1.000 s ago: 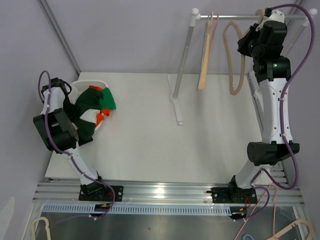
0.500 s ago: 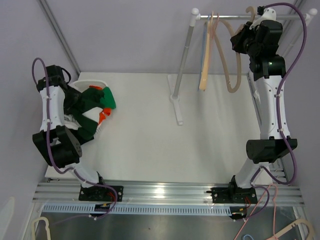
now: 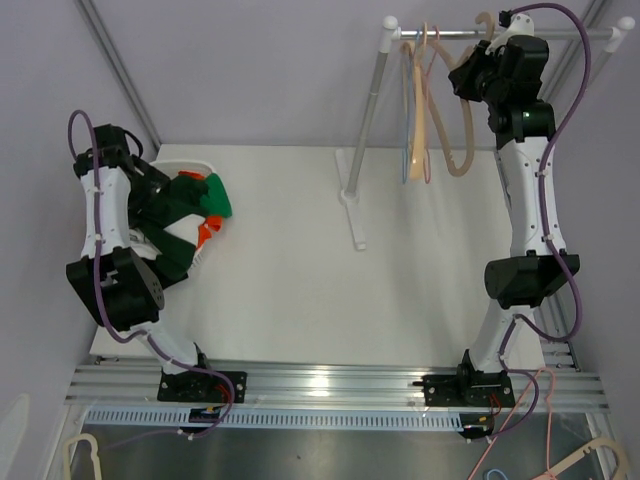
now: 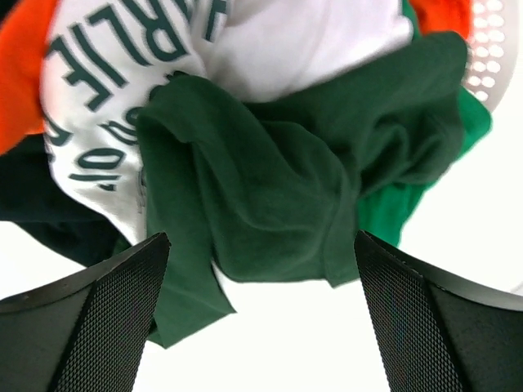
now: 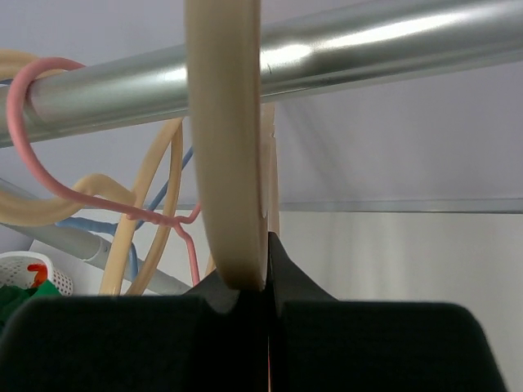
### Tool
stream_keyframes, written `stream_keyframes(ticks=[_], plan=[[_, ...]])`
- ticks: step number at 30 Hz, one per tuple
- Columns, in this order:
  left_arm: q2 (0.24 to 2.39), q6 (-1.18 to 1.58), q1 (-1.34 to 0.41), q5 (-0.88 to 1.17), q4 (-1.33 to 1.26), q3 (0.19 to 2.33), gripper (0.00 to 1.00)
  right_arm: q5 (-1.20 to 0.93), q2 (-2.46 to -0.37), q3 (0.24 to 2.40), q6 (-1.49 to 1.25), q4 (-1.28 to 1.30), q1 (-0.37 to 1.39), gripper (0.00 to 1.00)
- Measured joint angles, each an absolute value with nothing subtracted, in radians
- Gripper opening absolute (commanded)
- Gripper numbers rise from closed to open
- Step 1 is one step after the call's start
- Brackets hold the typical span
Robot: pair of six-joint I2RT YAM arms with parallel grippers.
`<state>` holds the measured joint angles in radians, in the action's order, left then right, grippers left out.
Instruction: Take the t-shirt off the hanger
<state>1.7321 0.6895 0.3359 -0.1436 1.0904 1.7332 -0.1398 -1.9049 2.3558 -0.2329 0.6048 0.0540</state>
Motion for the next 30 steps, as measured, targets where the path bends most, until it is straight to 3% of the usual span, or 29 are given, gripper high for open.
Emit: stream_keyframes(ticks=[7, 13, 16, 18, 20, 22, 23, 30], plan=[[1.686, 0.683, 0.327, -0.089, 1.095, 1.764, 1.0, -0.165, -1.936, 2.358, -0.23, 0.601, 0.059, 0.0], [1.492, 0.678, 0.274, -0.086, 1.063, 1.775, 1.0, -0.17, -1.945, 2.358, -0.205, 0.61, 0.08, 0.01], [1.335, 0.65, 0.217, -0.112, 0.954, 1.737, 1.0, -0.141, -1.945, 2.358, -0.164, 0.61, 0.12, 0.14], [1.222, 0.626, 0.192, -0.098, 0.869, 1.67, 1.0, -0.121, -1.945, 2.358, -0.146, 0.614, 0.147, 0.4], [1.119, 0.604, 0.185, -0.068, 0.777, 1.593, 1.0, -0.11, -1.945, 2.358, -0.125, 0.619, 0.168, 0.53], [1.046, 0.588, 0.185, -0.033, 0.711, 1.533, 1.0, -0.09, -1.945, 2.358, -0.115, 0.624, 0.179, 0.55], [1.021, 0.582, 0.184, -0.016, 0.684, 1.514, 1.0, -0.077, -1.945, 2.358, -0.111, 0.627, 0.18, 0.61], [1.012, 0.541, 0.155, 0.087, 0.583, 1.482, 0.99, 0.049, -1.878, 2.301, -0.096, 0.669, 0.154, 0.66]])
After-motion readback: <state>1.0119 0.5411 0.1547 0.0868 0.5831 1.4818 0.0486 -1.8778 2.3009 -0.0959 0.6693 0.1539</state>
